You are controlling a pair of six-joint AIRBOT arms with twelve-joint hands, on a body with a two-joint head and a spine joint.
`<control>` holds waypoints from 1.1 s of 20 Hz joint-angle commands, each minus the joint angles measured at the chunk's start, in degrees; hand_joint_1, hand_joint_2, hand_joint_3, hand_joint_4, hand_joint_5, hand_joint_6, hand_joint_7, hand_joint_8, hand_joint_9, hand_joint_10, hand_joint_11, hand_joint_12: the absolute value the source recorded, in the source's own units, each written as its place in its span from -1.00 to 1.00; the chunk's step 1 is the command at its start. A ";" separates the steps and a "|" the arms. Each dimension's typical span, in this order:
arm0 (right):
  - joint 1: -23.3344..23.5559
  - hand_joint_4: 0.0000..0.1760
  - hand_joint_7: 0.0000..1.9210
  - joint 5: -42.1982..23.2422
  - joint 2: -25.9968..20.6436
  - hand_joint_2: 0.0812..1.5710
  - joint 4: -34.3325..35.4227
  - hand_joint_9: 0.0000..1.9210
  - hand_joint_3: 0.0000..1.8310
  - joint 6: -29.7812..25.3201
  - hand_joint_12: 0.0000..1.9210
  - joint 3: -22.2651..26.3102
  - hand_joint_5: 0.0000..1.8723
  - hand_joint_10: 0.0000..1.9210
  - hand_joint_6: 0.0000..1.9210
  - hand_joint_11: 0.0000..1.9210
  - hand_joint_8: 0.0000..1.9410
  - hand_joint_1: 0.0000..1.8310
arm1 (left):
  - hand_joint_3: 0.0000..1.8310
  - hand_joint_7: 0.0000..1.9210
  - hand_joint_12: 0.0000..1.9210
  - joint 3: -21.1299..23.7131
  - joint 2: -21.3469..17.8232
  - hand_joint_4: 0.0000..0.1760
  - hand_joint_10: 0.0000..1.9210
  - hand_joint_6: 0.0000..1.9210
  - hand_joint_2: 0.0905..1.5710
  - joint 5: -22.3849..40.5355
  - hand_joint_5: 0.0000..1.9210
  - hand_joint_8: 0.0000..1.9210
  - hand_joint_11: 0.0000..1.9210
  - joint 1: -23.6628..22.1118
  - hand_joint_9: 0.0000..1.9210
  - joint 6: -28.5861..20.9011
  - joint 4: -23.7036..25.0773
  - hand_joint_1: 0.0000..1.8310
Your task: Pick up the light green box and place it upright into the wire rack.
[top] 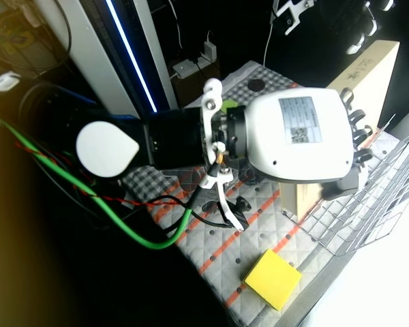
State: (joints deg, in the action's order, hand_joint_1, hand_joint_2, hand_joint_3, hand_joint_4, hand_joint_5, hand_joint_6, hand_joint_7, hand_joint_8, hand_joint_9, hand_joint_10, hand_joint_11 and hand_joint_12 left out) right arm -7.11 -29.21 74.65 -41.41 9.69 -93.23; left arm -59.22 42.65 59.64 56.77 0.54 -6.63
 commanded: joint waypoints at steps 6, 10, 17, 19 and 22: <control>-1.02 -0.02 -0.89 -7.62 -2.10 0.20 6.62 -0.82 -0.99 -0.20 -0.17 0.15 -1.00 -1.00 -1.00 -1.00 -1.00 -0.60 | -1.00 -0.61 -0.01 -0.01 0.17 0.63 -1.00 -1.00 0.44 7.28 -0.55 -1.00 -0.94 -0.67 -0.56 -0.54 -1.33 -0.41; -1.87 0.06 -0.96 -10.47 -4.44 0.20 8.03 -0.79 -1.00 -0.20 -0.10 1.76 -1.00 -0.97 -1.00 -1.00 -1.00 -0.59 | -1.00 -0.59 -0.02 0.03 0.17 0.38 -1.00 -0.99 0.44 7.98 -0.53 -0.99 -0.93 -0.63 -0.54 -0.54 -1.60 -0.40; -8.70 0.73 -0.95 -20.62 -15.00 0.17 16.98 -1.00 -1.00 10.36 -1.00 13.57 -1.00 -1.00 -1.00 -1.00 -1.00 -0.56 | -1.00 -0.57 -0.05 0.90 0.19 -0.71 -0.99 -1.00 0.44 15.25 -0.47 -1.00 -0.91 1.06 -0.55 -0.54 -4.45 -0.35; -13.98 0.74 -0.92 -26.42 -17.18 0.16 21.35 -1.00 -1.00 11.34 -1.00 16.20 -1.00 -1.00 -1.00 -1.00 -0.99 -0.53 | -0.99 -0.59 -0.06 1.26 0.45 -0.40 -1.00 -1.00 0.47 18.03 -0.51 -1.00 -0.93 1.55 -0.58 -0.54 -5.41 -0.36; -22.50 0.94 -0.93 -33.79 -20.82 0.18 29.07 -1.00 -1.00 16.90 -1.00 21.74 -1.00 -1.00 -1.00 -1.00 -1.00 -0.55 | -0.99 -0.61 -0.09 2.03 0.52 -0.19 -1.00 -1.00 0.48 21.51 -0.53 -1.00 -0.95 2.01 -0.61 -0.54 -5.73 -0.39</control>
State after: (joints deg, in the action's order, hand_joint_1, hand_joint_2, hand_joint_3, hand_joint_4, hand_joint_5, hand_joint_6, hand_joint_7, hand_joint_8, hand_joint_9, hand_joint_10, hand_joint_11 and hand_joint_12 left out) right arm -31.83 -54.63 53.82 -14.63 27.09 -70.50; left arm -56.97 43.13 73.36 59.05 0.47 -11.64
